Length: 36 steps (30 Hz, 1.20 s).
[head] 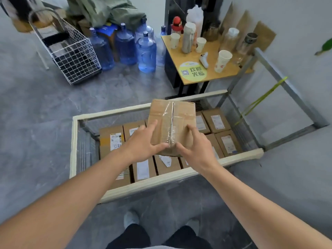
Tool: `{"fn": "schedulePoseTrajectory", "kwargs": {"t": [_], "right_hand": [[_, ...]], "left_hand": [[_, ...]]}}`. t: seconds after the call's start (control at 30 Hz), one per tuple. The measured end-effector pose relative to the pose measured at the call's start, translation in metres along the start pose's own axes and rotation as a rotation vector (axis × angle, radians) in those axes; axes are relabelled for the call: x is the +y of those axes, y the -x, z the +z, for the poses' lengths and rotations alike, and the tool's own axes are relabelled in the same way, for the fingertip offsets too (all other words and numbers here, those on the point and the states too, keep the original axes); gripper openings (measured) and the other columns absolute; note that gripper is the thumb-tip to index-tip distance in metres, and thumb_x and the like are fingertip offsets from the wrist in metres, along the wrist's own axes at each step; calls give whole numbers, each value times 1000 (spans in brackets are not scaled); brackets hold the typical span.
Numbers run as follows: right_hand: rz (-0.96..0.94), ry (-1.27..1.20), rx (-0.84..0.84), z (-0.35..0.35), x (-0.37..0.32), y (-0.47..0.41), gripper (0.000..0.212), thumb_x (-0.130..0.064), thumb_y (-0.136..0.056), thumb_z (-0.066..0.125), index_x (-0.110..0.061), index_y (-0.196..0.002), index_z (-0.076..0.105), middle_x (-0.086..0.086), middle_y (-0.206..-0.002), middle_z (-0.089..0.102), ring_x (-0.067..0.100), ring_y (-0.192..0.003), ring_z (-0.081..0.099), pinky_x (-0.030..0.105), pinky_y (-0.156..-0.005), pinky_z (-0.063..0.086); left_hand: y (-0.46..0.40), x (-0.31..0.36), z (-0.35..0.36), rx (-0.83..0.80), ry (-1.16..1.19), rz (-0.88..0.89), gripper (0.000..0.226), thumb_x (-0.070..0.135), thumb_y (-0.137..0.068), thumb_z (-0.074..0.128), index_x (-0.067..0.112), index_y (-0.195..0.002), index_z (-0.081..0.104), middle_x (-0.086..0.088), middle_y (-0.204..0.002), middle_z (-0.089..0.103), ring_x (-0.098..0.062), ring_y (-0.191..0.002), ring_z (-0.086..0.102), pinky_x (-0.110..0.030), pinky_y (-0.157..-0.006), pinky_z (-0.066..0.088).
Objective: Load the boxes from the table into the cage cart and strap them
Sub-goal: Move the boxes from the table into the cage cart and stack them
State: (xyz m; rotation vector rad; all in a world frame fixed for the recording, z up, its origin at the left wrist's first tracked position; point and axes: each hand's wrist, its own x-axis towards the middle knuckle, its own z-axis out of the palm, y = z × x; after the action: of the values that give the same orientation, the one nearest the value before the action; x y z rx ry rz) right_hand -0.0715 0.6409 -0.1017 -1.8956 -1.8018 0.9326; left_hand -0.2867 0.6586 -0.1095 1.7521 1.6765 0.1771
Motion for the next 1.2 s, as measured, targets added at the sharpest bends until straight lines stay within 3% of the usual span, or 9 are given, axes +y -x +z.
{"fn": "schedulePoseTrajectory", "kwargs": {"t": [0.3,0.57,0.67,0.77,0.8,0.87,0.93,1.07,1.2], "right_hand": [[-47,-73,-64,105,-84,-28,78,-44,-90,73,-26,-155,34,1,-141,53,5,-110,42,22,-92,36],[-47,-166,-231,175,-100,-78,77,-43,-88,73,-28,-153,35,-10,-131,50,10,-116,50,27,-94,45],[-29,-203,-289,198,-90,-98,78,-40,-88,72,-26,-155,33,-13,-132,46,8,-117,48,19,-92,41],[-5,-229,-356,223,-78,-122,73,-34,-89,69,-26,-153,34,-8,-133,49,6,-109,51,3,-75,41],[3,-241,-370,231,-74,-128,73,-37,-88,68,-27,-152,34,-6,-134,52,7,-109,54,5,-78,44],[25,-258,-404,248,-66,-138,75,-44,-84,65,-31,-151,32,-5,-137,51,13,-117,55,29,-96,52],[52,-273,-454,261,-63,-145,75,-47,-84,61,-34,-151,30,-5,-140,47,17,-124,51,44,-106,48],[83,-262,-571,291,-60,-161,71,-49,-86,51,-33,-152,31,-1,-142,45,19,-125,48,46,-109,43],[76,-198,-640,335,-55,-174,70,-49,-86,50,-32,-152,31,1,-144,48,22,-129,48,48,-110,44]], "left_hand": [[13,-115,-51,58,117,-152,103,69,-85,69,40,-163,9,-6,-158,36,-26,-138,46,-49,-113,45],[-2,-171,-50,206,287,-339,71,52,-102,53,43,-163,18,-5,-157,30,-26,-137,48,-45,-114,42],[-15,-190,-42,273,371,-397,54,40,-107,46,47,-158,30,-2,-147,37,-14,-112,59,-40,-102,50],[-33,-209,-32,336,436,-457,48,27,-110,42,45,-154,41,4,-130,43,-11,-98,60,-35,-88,58],[-38,-215,-28,343,447,-472,48,25,-110,42,45,-153,42,5,-126,43,-13,-97,60,-31,-84,58],[-46,-223,-24,351,467,-497,48,23,-110,43,45,-153,43,6,-122,40,-10,-93,57,-21,-74,53],[-52,-233,-20,347,504,-537,51,25,-109,46,49,-153,40,3,-124,37,-11,-94,57,-18,-73,47],[-56,-255,-16,299,609,-585,63,33,-102,57,58,-154,33,11,-145,41,-1,-102,58,-16,-84,43],[-63,-283,-13,264,621,-605,74,18,-103,59,56,-157,25,31,-133,45,29,-83,53,-1,-69,43]]}}
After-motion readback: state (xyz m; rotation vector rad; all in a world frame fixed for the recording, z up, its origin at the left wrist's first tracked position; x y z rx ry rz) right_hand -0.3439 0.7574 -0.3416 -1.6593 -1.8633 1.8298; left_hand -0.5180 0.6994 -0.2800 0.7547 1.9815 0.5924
